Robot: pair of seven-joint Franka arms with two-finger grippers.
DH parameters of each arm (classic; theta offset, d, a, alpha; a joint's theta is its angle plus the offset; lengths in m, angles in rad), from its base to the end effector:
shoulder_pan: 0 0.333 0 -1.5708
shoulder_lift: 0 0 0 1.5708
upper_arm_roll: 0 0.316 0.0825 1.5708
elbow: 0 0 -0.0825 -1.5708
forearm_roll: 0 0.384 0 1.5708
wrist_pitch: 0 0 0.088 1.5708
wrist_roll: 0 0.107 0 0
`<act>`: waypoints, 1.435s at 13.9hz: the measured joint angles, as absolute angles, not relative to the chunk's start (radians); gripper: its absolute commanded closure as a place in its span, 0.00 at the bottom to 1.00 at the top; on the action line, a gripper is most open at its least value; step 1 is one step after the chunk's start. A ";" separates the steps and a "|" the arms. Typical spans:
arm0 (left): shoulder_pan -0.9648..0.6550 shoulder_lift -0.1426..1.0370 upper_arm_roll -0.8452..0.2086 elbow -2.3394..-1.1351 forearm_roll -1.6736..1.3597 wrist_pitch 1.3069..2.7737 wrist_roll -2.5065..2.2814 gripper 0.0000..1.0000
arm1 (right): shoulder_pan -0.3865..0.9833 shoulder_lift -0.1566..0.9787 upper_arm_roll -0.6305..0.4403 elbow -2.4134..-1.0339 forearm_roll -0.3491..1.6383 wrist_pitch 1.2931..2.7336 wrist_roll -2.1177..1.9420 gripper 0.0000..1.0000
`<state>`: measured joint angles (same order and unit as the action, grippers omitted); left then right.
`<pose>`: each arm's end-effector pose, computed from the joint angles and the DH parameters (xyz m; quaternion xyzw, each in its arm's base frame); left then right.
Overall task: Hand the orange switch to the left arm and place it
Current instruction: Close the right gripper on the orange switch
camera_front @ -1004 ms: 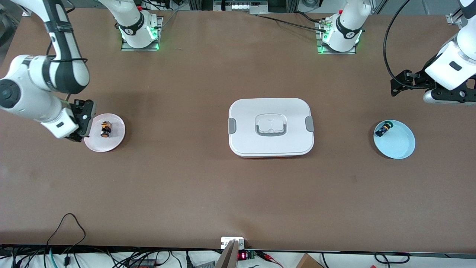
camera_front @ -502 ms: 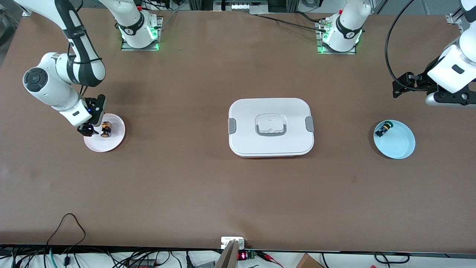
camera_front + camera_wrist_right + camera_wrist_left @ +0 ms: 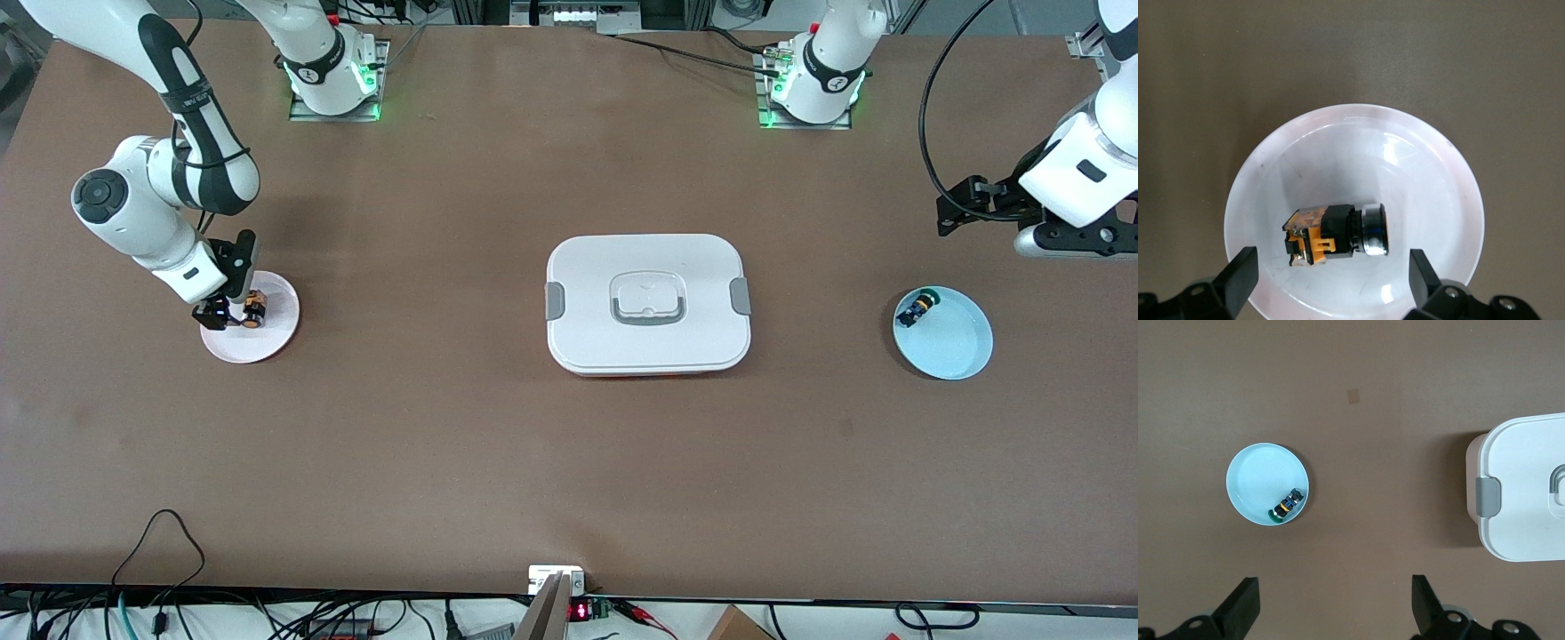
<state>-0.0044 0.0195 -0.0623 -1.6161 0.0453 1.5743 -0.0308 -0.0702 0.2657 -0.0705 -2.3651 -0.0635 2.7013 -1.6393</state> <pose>0.5576 -0.0321 0.5927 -0.9991 0.0187 0.0295 0.0235 0.5127 -0.0712 0.2213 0.7109 0.7020 0.0038 0.0424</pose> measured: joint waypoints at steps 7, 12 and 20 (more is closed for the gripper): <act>-0.004 0.019 -0.062 -1.616 0.045 1.574 -0.031 0.00 | -0.070 0.308 -0.070 -2.365 -0.064 2.757 -1.641 0.00; -0.004 0.019 -0.062 -1.616 0.045 1.574 -0.031 0.00 | -0.070 0.337 -0.070 -2.366 -0.063 2.800 -1.641 0.00; -0.004 0.019 -0.062 -1.615 0.045 1.574 -0.031 0.00 | -0.070 0.358 -0.067 -2.365 -0.063 2.831 -1.641 0.01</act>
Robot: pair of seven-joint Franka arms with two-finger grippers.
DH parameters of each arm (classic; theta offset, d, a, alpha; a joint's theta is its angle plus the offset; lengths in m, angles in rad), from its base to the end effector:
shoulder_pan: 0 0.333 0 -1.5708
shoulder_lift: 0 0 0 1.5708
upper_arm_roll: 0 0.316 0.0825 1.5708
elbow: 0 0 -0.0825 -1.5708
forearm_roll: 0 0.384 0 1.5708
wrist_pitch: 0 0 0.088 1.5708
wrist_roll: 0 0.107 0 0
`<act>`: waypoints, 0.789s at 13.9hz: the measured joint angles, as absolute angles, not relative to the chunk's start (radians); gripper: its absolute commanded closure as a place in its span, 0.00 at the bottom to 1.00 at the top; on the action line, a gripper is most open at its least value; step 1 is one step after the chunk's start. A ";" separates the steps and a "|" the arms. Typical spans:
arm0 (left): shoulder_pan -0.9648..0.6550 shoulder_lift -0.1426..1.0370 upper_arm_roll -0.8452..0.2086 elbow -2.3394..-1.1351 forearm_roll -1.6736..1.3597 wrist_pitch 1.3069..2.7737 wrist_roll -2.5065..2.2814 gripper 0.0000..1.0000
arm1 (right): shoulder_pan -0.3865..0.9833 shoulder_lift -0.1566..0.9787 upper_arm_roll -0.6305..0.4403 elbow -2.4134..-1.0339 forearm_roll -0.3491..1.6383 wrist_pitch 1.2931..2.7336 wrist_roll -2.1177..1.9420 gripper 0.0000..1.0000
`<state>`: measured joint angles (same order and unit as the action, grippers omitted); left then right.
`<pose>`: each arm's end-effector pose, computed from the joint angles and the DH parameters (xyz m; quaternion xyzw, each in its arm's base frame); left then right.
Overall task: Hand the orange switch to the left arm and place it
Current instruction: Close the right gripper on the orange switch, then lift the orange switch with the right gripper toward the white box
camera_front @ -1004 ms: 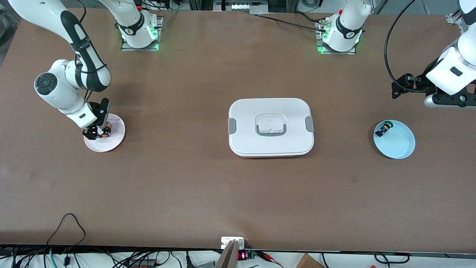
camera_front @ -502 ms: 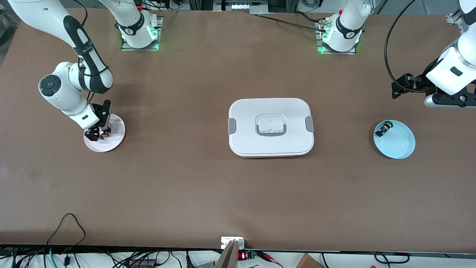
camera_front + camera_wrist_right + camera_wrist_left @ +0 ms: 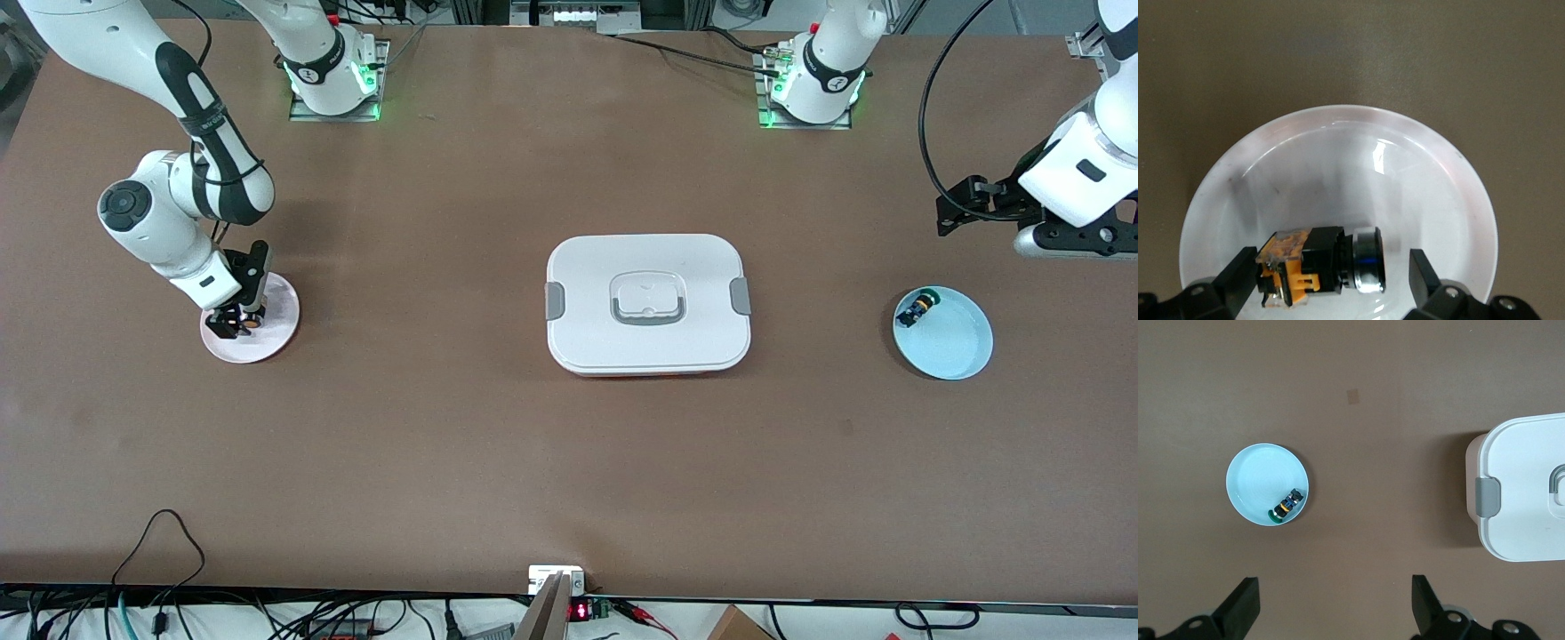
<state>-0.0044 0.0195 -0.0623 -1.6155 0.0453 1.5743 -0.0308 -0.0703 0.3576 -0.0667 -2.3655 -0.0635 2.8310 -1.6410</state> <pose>0.5576 -0.0321 0.5930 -0.9991 0.0187 0.0292 0.0235 0.5138 -0.0688 0.1862 0.7066 0.7052 0.0163 0.0563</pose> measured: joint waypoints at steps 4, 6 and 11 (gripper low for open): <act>-0.004 0.020 -0.062 -1.615 0.045 1.574 -0.031 0.00 | -0.070 0.363 -0.066 -2.365 -0.063 2.838 -1.641 0.18; -0.004 0.020 -0.062 -1.615 0.045 1.574 -0.031 0.00 | -0.070 0.363 -0.065 -2.365 -0.064 2.838 -1.641 0.43; -0.004 0.020 -0.062 -1.615 0.045 1.574 -0.031 0.00 | -0.070 0.363 -0.061 -2.365 -0.063 2.841 -1.650 0.85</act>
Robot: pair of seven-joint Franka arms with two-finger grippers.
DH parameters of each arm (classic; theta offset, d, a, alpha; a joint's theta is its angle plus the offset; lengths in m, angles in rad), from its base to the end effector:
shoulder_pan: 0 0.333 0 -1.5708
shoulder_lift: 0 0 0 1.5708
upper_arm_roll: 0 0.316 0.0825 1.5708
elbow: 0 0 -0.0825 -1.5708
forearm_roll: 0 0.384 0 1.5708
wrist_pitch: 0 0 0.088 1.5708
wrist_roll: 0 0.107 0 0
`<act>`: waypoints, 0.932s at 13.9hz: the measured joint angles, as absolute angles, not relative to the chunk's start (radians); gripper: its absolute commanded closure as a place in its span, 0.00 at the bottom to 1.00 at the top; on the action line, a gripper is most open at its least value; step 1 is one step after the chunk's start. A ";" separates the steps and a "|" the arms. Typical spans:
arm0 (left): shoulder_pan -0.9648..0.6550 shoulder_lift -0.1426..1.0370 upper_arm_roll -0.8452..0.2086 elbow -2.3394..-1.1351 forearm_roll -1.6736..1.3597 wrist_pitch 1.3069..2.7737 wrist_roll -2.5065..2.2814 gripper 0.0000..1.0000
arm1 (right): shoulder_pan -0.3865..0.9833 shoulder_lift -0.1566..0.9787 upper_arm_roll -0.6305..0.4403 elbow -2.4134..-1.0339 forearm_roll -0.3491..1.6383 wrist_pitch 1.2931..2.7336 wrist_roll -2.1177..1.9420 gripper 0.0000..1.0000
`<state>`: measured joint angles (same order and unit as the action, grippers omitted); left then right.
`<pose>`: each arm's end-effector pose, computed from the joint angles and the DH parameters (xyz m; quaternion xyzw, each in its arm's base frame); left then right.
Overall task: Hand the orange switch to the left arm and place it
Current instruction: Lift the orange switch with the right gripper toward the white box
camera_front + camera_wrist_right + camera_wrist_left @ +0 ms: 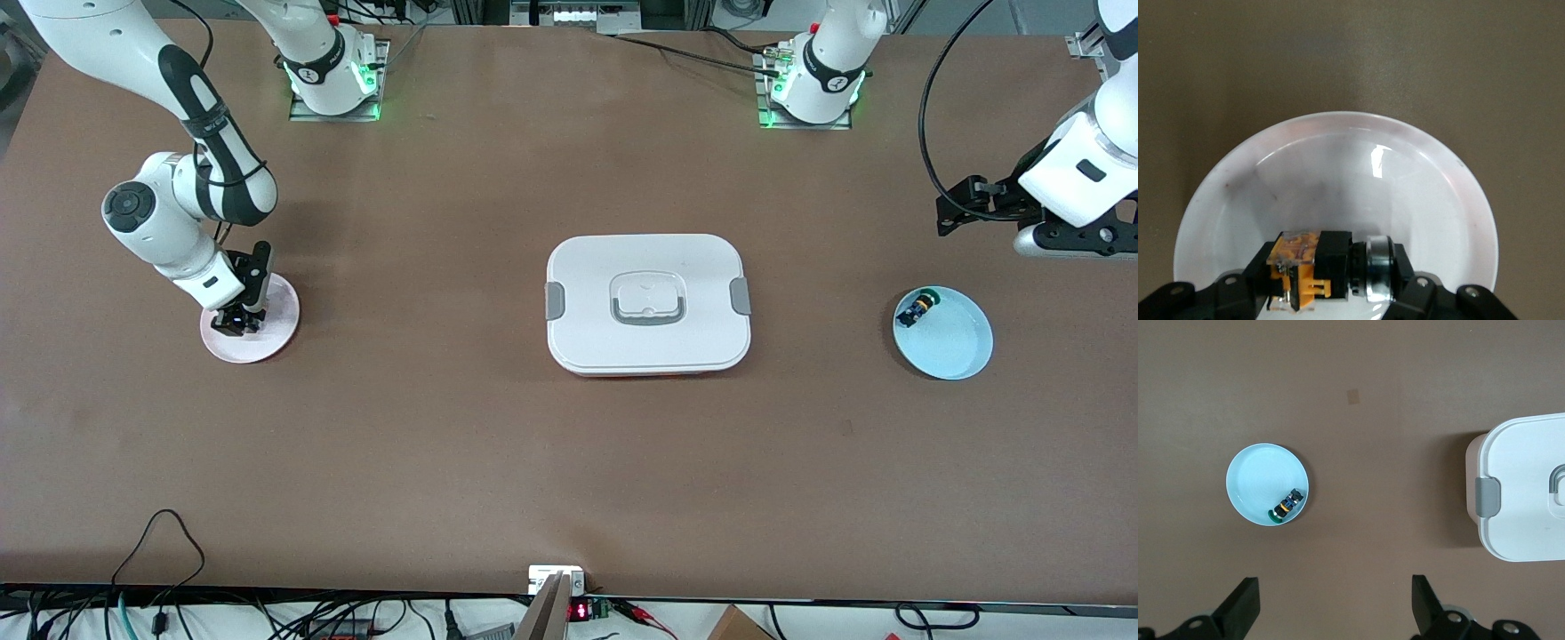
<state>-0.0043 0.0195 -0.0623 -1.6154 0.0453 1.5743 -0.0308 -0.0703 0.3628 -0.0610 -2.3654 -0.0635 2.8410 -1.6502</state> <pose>0.5576 -0.0320 0.5931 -0.9991 0.0187 0.0292 0.0235 0.5144 -0.0657 0.1845 0.7013 0.7103 0.0185 0.0575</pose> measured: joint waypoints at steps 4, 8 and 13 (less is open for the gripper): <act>-0.004 0.020 -0.062 -1.615 0.045 1.574 -0.031 0.00 | -0.070 0.363 -0.059 -2.362 -0.064 2.840 -1.651 0.88; -0.004 0.019 -0.062 -1.613 0.045 1.574 -0.031 0.00 | -0.071 0.356 -0.021 -2.309 -0.063 2.702 -1.657 0.88; -0.004 0.020 -0.063 -1.612 0.045 1.574 -0.031 0.00 | -0.069 0.299 0.124 -2.111 0.130 2.298 -1.686 0.91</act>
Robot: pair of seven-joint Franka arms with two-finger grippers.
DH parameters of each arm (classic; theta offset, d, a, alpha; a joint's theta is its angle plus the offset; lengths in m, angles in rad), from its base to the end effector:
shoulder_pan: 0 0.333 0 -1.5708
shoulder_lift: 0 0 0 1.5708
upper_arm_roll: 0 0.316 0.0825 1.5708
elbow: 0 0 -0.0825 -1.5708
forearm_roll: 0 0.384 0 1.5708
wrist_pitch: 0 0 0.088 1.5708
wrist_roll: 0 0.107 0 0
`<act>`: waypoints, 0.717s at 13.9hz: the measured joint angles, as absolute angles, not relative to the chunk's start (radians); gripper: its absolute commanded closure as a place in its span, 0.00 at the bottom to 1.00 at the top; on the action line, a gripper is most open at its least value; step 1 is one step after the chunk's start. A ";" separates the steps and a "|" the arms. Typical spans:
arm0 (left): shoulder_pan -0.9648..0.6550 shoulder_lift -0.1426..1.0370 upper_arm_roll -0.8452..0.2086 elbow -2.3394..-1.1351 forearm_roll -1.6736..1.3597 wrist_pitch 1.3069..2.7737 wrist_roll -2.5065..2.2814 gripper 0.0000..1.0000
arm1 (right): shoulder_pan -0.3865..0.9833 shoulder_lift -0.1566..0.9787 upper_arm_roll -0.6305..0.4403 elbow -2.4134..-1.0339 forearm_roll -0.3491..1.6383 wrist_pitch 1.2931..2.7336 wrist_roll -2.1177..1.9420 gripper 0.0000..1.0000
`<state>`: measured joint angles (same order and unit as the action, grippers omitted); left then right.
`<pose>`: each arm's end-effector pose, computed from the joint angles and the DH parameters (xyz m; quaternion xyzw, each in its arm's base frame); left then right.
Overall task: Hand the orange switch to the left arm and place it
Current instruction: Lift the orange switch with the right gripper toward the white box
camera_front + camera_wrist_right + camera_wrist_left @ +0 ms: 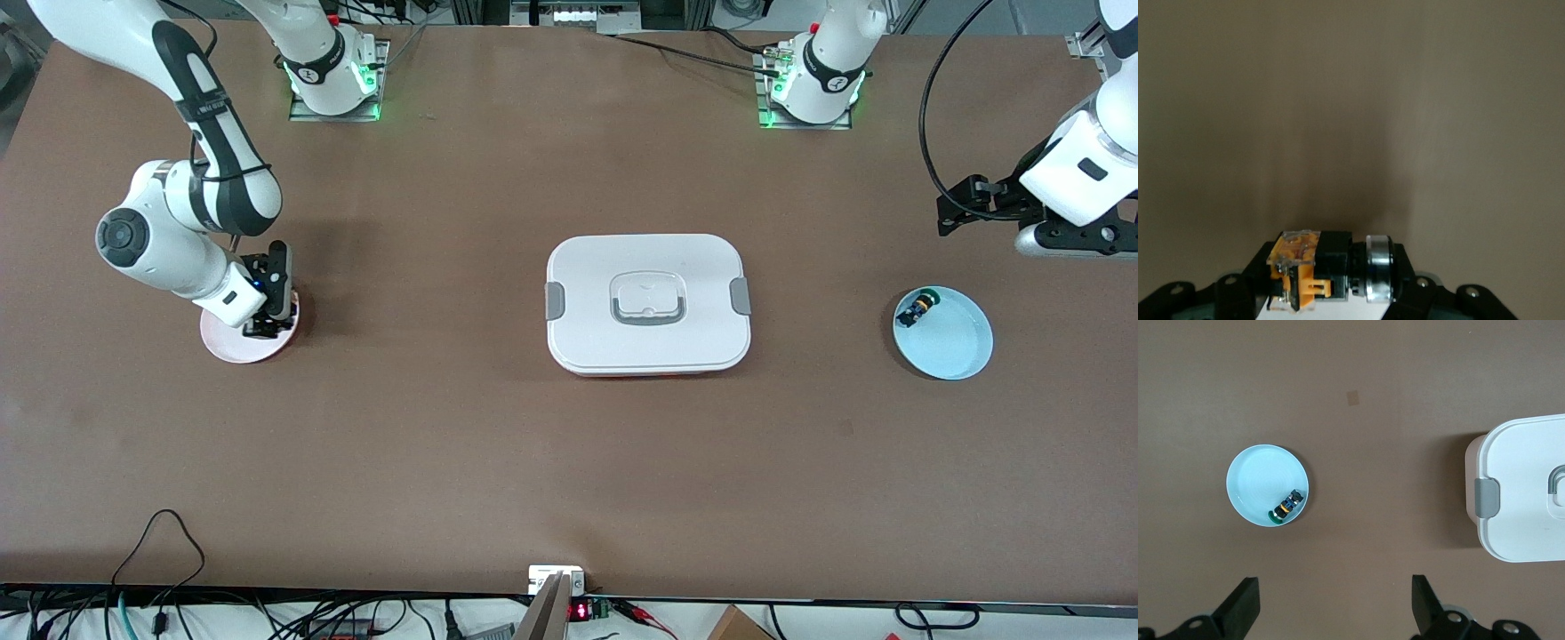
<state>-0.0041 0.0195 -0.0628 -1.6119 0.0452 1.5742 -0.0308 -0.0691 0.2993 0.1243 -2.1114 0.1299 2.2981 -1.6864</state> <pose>0.5578 -0.0322 0.5947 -0.9992 0.0188 0.0275 0.0233 0.5645 0.0334 0.2651 -0.6775 -0.7306 -0.0087 0.0847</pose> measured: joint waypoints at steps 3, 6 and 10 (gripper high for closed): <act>-0.002 0.019 -0.062 -1.612 0.045 1.574 -0.031 0.00 | -0.068 0.296 0.194 -1.992 0.274 2.158 -1.695 0.95; -0.002 0.019 -0.062 -1.611 0.045 1.573 -0.031 0.00 | -0.066 0.346 0.259 -1.894 0.499 2.027 -1.702 0.98; -0.002 0.019 -0.062 -1.607 0.045 1.573 -0.031 0.00 | -0.028 0.405 0.349 -1.846 0.901 1.992 -1.711 1.00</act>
